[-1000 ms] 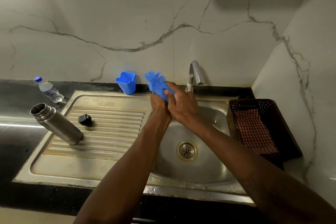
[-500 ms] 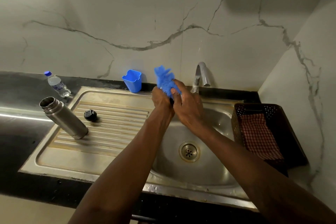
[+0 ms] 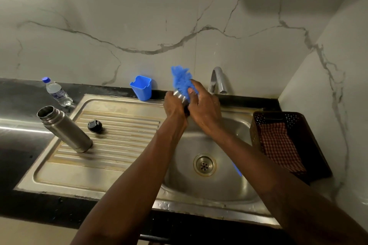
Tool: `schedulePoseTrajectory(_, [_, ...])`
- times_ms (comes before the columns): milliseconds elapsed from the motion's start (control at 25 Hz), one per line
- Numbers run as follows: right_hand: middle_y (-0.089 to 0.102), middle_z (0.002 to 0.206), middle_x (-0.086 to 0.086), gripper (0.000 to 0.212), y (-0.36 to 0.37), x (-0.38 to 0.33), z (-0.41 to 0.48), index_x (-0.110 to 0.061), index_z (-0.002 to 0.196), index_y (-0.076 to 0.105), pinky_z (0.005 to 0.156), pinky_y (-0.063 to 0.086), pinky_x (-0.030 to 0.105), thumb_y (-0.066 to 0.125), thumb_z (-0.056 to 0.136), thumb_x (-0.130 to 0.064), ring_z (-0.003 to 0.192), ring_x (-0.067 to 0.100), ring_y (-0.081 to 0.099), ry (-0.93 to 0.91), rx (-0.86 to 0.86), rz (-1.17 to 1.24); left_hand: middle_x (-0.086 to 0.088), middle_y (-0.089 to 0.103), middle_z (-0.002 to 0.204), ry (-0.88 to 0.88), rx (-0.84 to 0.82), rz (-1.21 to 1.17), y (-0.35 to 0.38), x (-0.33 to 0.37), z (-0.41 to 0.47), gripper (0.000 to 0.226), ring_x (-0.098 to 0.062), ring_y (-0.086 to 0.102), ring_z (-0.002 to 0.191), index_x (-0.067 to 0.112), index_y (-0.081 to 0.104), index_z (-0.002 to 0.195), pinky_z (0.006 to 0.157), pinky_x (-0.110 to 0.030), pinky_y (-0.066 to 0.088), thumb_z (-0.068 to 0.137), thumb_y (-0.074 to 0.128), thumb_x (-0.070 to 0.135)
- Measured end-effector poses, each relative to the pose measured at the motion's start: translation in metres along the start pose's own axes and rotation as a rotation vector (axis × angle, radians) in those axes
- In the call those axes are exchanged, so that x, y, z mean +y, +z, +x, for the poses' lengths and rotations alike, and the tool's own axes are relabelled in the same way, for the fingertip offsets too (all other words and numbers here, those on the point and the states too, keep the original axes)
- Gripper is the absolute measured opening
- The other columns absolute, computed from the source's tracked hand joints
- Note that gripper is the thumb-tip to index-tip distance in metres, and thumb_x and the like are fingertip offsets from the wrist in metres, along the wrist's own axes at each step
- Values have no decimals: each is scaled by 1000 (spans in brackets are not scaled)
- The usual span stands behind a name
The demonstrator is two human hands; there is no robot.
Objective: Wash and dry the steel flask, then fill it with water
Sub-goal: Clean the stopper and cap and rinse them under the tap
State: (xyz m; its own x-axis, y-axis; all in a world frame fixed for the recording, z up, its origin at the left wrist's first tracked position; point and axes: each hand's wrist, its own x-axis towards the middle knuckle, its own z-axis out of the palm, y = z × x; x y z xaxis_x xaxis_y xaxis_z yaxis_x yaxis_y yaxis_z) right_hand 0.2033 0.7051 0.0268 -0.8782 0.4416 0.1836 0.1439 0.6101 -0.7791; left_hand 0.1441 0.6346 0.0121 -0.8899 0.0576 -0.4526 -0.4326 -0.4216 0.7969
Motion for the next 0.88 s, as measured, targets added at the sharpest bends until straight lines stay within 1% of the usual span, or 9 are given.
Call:
schedulePoseTrajectory(120, [71, 112, 4, 44, 0, 11, -3, -36, 149, 48, 93, 53, 42, 39, 108, -45, 102, 23, 64, 62, -27, 37, -18, 69, 86, -32, 71, 53, 1, 14, 3, 34, -20, 51, 42, 6, 62, 103, 42, -23, 37, 99, 40, 32])
schedulePoseTrajectory(240, [56, 107, -9, 45, -4, 5, -18, -33, 155, 43, 87, 38, 25, 41, 111, -38, 87, 0, 45, 52, -46, 67, -17, 68, 83, -20, 149, 55, 0, 29, 6, 32, -19, 50, 41, 9, 58, 95, 44, -24, 38, 102, 39, 33])
schedulePoseTrajectory(320, [55, 105, -7, 45, -4, -1, -24, -31, 155, 43, 81, 32, 19, 42, 111, -36, 77, -2, 43, 11, -6, 61, -16, 69, 81, -19, 158, 87, -3, 30, 9, 36, -19, 52, 41, 7, 61, 99, 41, -23, 38, 101, 38, 34])
schedulePoseTrajectory(400, [66, 112, -4, 44, 1, -9, -25, -32, 154, 45, 85, 36, 19, 43, 110, -37, 85, 5, 55, -72, 13, 51, -12, 67, 79, 12, 167, 153, -7, 23, 15, 33, -20, 59, 50, 8, 62, 97, 41, -24, 45, 103, 41, 32])
schedulePoseTrajectory(480, [71, 122, 2, 43, 9, -12, -19, -34, 152, 46, 96, 48, 31, 43, 110, -38, 104, 21, 65, -104, 16, 44, -12, 68, 86, 95, 133, 222, -9, 14, 14, 25, -26, 69, 73, 12, 62, 92, 59, -29, 58, 104, 48, 29])
schedulePoseTrajectory(520, [71, 124, 4, 43, 9, -14, -11, -33, 152, 47, 95, 49, 32, 43, 110, -38, 109, 24, 66, -61, 15, 48, -13, 70, 91, 98, 125, 202, -8, 13, 11, 24, -28, 71, 78, 13, 63, 92, 62, -33, 59, 103, 49, 29])
schedulePoseTrajectory(640, [71, 126, 5, 44, 9, -13, 2, -29, 153, 47, 91, 43, 28, 42, 110, -38, 115, 24, 65, 58, -17, 75, -17, 69, 92, 43, 154, 166, -12, 17, 11, 28, -23, 62, 58, 13, 61, 91, 50, -30, 47, 104, 43, 30])
schedulePoseTrajectory(800, [70, 127, 3, 42, 26, -28, -12, -29, 150, 50, 97, 51, 33, 43, 110, -37, 113, 23, 66, -73, -36, 81, -3, 64, 98, 122, 111, 236, -26, 22, 18, 26, -16, 63, 77, 20, 56, 106, 69, -34, 54, 109, 35, 35])
schedulePoseTrajectory(880, [70, 128, 4, 42, 25, -31, 4, -30, 150, 50, 95, 47, 32, 41, 110, -38, 115, 25, 65, -10, -56, 48, -11, 69, 92, 117, 108, 155, -30, 21, 19, 31, -24, 67, 70, 16, 61, 97, 61, -35, 56, 105, 39, 36])
